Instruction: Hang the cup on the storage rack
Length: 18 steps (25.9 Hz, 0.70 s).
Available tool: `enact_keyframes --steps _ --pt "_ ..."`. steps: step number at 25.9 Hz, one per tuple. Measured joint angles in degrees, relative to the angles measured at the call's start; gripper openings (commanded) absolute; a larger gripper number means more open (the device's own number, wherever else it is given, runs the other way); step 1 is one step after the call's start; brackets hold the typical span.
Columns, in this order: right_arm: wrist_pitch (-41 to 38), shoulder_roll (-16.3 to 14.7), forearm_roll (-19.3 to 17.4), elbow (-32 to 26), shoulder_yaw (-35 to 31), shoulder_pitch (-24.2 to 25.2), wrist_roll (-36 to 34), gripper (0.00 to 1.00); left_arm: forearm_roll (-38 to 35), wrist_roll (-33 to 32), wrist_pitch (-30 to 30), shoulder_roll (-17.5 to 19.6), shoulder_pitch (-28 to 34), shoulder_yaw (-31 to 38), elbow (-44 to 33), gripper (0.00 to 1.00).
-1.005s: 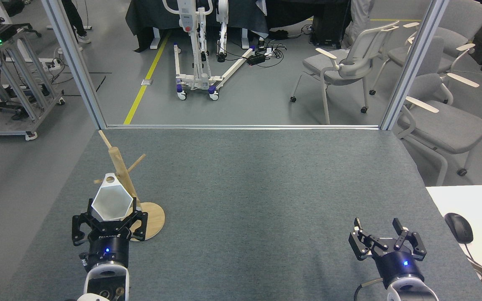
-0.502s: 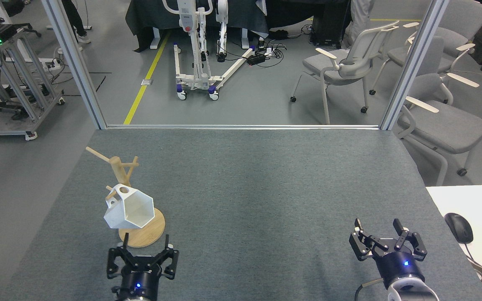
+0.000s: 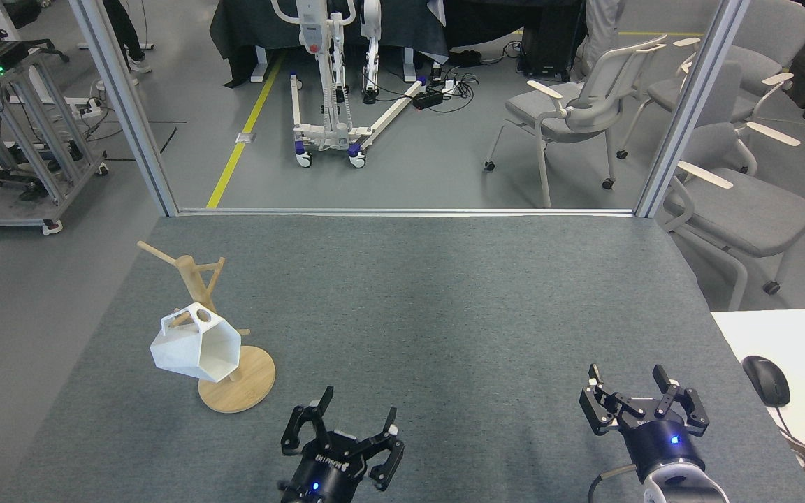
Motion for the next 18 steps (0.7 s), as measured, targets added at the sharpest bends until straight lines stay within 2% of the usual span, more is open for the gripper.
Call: enact_keyframes --steps 2,5,13,18 --pt "0.0 0.0 0.0 -0.2 0.0 0.0 0.0 1.0 0.0 0.0 -4.1 -1.3 -3.7 0.1 0.6 1.0" --pt "0.2 0.0 0.0 -0.5 -0.1 0.0 0.4 1.0 0.0 -0.3 -6.4 -2.5 -7.6 1.4 0.5 1.0" --pt "4.0 -0.3 -0.2 -0.9 0.0 -0.2 0.6 1.0 0.1 -1.6 -4.1 -2.5 -10.3 8.5 -2.8 1.0" --pt "5.0 -0.8 -0.2 -4.7 -0.3 -0.2 0.0 1.0 0.2 -6.0 -3.4 -0.8 -9.8 10.5 -4.4 1.0"
